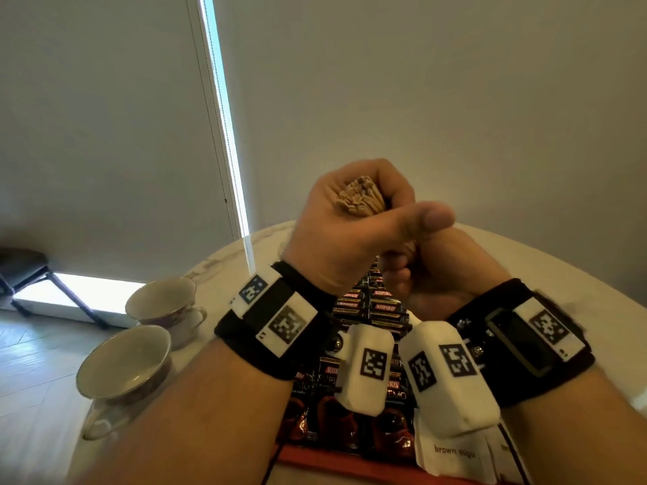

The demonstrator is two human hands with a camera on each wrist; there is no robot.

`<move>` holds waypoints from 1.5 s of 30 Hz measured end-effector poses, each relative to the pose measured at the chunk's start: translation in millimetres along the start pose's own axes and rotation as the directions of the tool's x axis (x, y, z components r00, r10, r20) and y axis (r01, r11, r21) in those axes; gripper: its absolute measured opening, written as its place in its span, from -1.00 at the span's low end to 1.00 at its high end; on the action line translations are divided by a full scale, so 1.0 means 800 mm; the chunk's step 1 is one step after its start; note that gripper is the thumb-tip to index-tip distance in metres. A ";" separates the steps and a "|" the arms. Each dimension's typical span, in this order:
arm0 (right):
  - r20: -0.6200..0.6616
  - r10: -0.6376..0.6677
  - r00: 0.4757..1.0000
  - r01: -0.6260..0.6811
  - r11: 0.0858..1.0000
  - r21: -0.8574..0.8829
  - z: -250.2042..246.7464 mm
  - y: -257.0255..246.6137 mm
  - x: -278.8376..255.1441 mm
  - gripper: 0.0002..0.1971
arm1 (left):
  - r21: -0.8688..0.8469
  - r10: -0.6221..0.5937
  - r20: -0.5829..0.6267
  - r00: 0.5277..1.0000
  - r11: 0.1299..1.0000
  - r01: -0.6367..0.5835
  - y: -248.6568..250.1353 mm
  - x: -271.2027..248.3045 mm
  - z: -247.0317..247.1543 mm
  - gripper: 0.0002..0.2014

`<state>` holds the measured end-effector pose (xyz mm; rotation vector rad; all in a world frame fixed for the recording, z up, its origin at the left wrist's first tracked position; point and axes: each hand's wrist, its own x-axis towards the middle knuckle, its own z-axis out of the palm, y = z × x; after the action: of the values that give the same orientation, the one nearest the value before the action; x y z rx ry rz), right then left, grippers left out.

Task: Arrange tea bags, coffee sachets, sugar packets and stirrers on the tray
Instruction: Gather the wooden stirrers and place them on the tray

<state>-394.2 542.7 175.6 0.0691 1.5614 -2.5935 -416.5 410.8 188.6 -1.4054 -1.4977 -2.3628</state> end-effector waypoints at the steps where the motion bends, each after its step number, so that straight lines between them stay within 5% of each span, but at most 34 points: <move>1: 0.004 0.000 1.000 0.000 1.000 0.011 -0.002 0.001 0.003 -0.68 | 0.000 -0.005 -0.026 1.000 1.000 0.005 0.000 0.001 0.000 -0.64; 4: 0.080 0.031 0.996 -0.040 0.992 0.121 -0.006 0.000 0.005 -0.47 | 0.014 0.010 -0.054 0.998 1.000 -0.010 -0.003 0.002 -0.001 -0.59; 6: 0.099 0.029 0.995 -0.039 0.995 0.094 -0.005 0.000 0.004 -0.52 | 0.029 -0.003 -0.064 0.998 1.000 0.005 -0.006 0.000 0.002 -0.59; 9: -0.033 0.002 0.999 -0.003 0.999 -0.036 -0.005 0.007 0.006 -0.78 | 0.071 -0.063 -0.062 0.996 0.995 0.067 -0.007 -0.003 0.007 -0.54; 14: -0.042 0.011 0.999 -0.009 0.999 0.046 -0.008 0.004 0.006 -0.87 | 0.114 -0.072 0.092 0.993 0.992 0.062 0.004 -0.005 0.011 -0.53; 17: -0.033 0.009 0.999 -0.009 1.000 0.020 -0.010 -0.002 0.003 -0.84 | 0.122 -0.088 0.129 0.988 0.990 0.072 0.008 -0.004 0.012 -0.41; 20: -0.035 -0.004 0.999 0.004 1.000 0.020 -0.008 -0.004 0.001 -0.81 | 0.128 -0.102 0.102 0.990 0.988 0.089 0.008 -0.003 0.011 -0.59; 27: -0.005 0.076 0.997 -0.076 0.997 0.016 -0.010 0.000 0.004 -0.82 | 0.187 -0.067 0.188 0.980 0.982 0.031 0.014 -0.014 0.007 -0.56; 29: 0.012 0.125 0.992 -0.125 0.992 0.006 -0.003 0.005 -0.003 -0.79 | 0.244 -0.081 0.096 0.992 0.968 0.055 0.018 -0.019 0.009 -0.68; 32: -0.011 0.194 0.981 -0.192 0.977 0.097 0.018 0.001 -0.028 -0.81 | 0.240 -0.135 -0.128 0.983 0.957 0.162 0.041 -0.018 0.021 -0.57; 36: -0.037 0.091 0.995 -0.091 0.995 -0.026 0.014 -0.006 -0.055 -0.60 | -0.098 -0.350 -0.290 0.891 0.937 0.336 0.058 -0.004 0.018 -0.65; 38: -0.021 -0.017 1.000 0.013 0.983 -0.182 0.005 -0.013 -0.068 -0.66 | -0.214 -0.437 -0.346 0.831 0.898 0.384 0.057 0.001 0.015 -0.66; 41: 0.125 -0.171 0.977 0.212 0.801 -0.560 0.003 -0.032 -0.087 -0.75 | -0.342 -0.594 -0.320 0.738 0.799 0.495 0.044 0.002 0.022 -0.56; 45: 0.215 -0.240 0.947 0.283 0.301 -0.911 0.011 -0.048 -0.104 -0.65 | -0.398 -0.707 -0.241 0.665 0.697 0.596 0.026 0.005 0.046 -0.49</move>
<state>-316.5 558.6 221.6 -0.3739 2.9740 -1.3370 -385.5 428.2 211.3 -0.3272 -1.8076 -3.1286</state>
